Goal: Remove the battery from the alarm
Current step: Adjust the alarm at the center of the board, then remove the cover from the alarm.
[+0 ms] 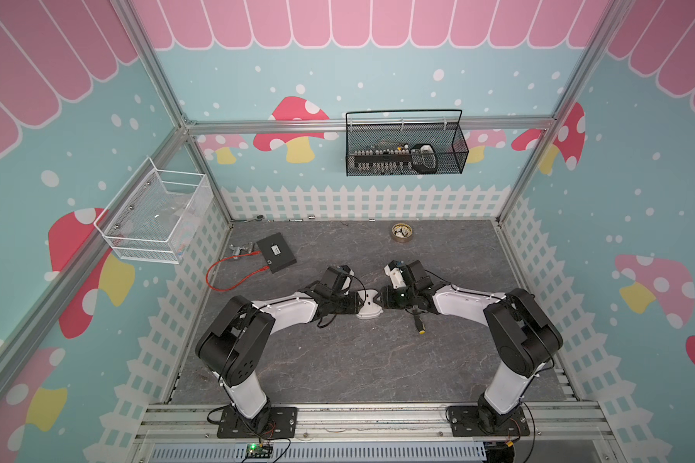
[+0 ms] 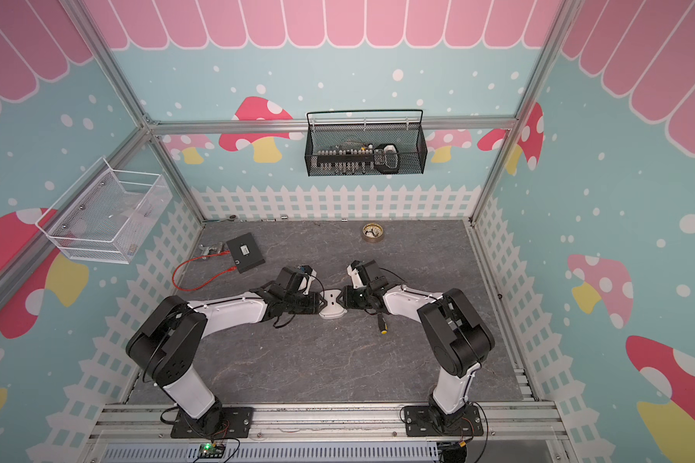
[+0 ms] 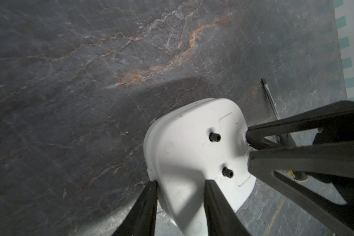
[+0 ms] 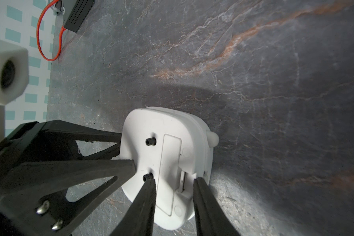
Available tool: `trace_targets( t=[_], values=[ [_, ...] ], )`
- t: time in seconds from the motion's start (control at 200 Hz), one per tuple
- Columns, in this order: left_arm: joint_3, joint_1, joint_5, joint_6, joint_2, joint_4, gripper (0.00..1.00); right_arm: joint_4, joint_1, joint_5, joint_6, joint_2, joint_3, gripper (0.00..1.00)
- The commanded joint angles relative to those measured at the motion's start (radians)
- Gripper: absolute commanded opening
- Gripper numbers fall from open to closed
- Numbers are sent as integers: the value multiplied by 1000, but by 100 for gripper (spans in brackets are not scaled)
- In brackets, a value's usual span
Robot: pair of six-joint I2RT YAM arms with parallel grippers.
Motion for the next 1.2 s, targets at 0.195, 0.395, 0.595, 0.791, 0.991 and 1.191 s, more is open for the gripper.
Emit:
trace_targets(
  t=[0.195, 0.395, 0.595, 0.791, 0.991, 1.191],
  values=[
    [2, 5, -43, 25, 46, -84, 40, 52, 2, -31, 11, -19, -9, 36],
    [2, 5, -45, 27, 45, -86, 40, 71, 2, -27, 11, -41, -18, 36],
    [3, 5, -41, 27, 46, -86, 40, 66, 2, -21, 6, -32, -24, 36],
    [3, 5, -40, 27, 47, -86, 40, 73, 2, -17, 5, -31, -31, 36],
    [4, 6, -40, 27, 46, -87, 40, 66, 3, -15, 2, -30, -27, 36],
    [4, 5, -37, 27, 46, -86, 40, 60, 2, -9, -2, -24, -28, 36]
  ],
)
